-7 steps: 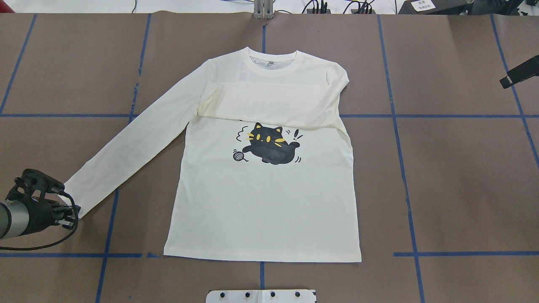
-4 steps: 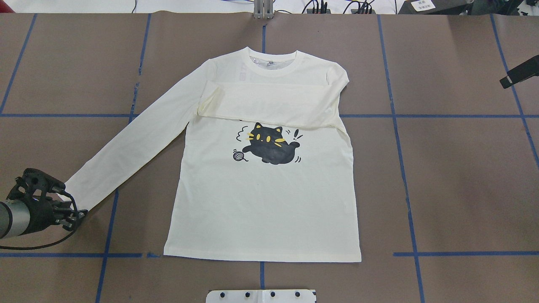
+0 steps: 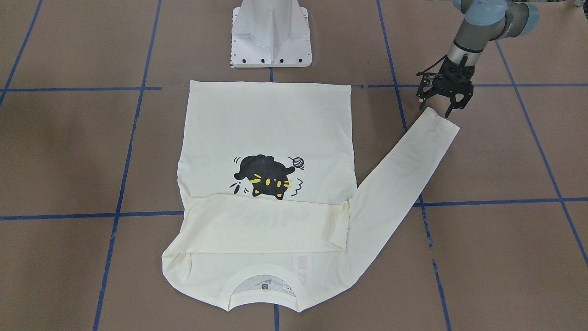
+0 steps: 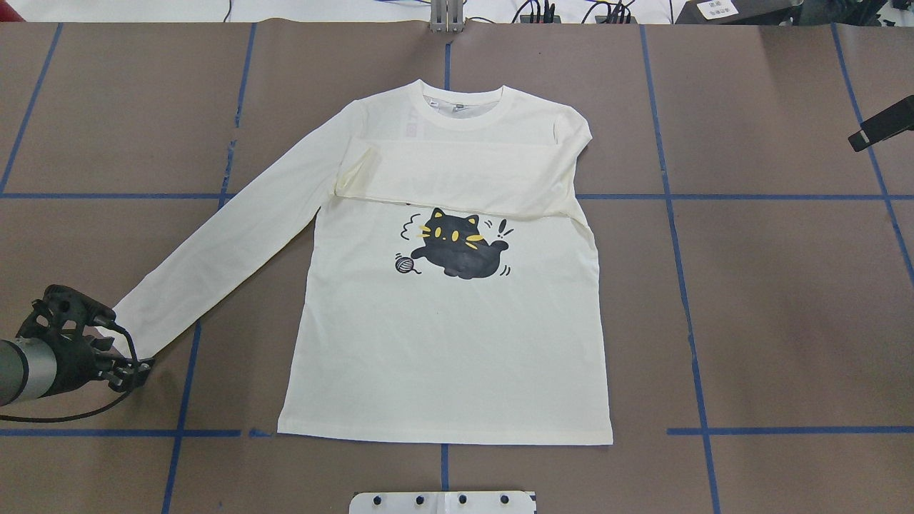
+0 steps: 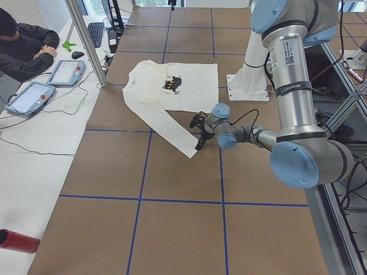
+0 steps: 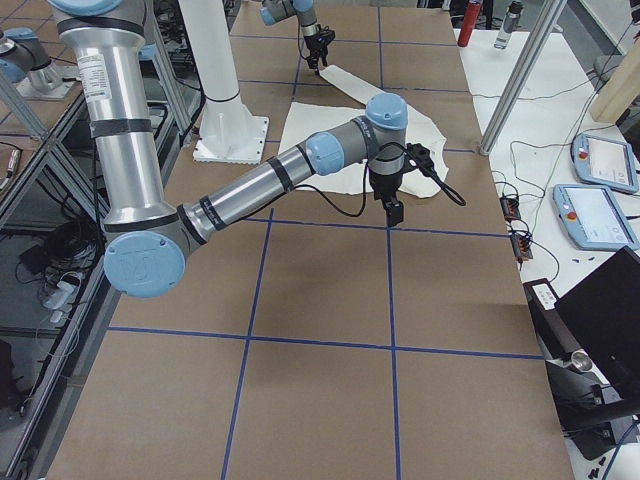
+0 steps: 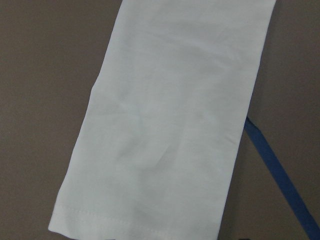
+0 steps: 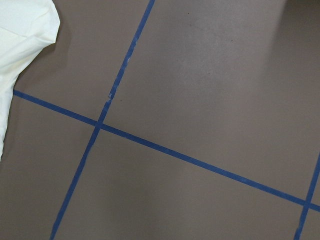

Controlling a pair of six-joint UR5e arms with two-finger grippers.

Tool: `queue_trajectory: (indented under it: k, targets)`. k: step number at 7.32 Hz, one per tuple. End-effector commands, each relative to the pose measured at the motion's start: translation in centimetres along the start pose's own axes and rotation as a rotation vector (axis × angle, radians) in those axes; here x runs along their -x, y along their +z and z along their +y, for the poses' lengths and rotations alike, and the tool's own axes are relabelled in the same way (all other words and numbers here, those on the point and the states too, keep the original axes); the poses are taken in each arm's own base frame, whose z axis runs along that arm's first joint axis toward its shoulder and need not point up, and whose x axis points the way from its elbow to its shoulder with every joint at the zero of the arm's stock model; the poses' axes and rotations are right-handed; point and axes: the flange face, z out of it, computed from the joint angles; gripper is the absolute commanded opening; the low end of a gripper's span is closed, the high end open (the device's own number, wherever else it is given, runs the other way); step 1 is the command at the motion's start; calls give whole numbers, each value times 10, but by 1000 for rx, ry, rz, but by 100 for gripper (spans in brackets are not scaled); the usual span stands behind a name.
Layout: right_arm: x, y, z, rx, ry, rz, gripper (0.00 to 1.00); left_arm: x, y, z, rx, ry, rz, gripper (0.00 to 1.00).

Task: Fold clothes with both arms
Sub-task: 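Lower the left gripper to the other sleeve cuff and grasp it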

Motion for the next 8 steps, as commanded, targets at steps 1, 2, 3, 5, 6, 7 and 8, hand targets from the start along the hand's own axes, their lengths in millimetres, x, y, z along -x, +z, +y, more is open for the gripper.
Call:
queue_trajectory:
  k: [1,2,3,5,6,7,8]
  targets:
    - [0,0,1,0,0,0,100,0,3,0,5,1,-5,70]
    - [0,0,1,0,0,0,100,1,3,1,7,1,-7,62]
    - [0,0,1,0,0,0,100,0,3,1,6,1,-6,54]
    - [0,0,1,0,0,0,100,0,3,1,5,1,-7,3]
    - [-1,1,1,1,1,0,100,0,3,0,3,1,-7,0]
    - [-1,1,1,2,2,1,100,-2,2,-2,-3,2,-5,0]
    - [-4,4,4,8,7,4,100,-3,-4,-8,-16,16,2,0]
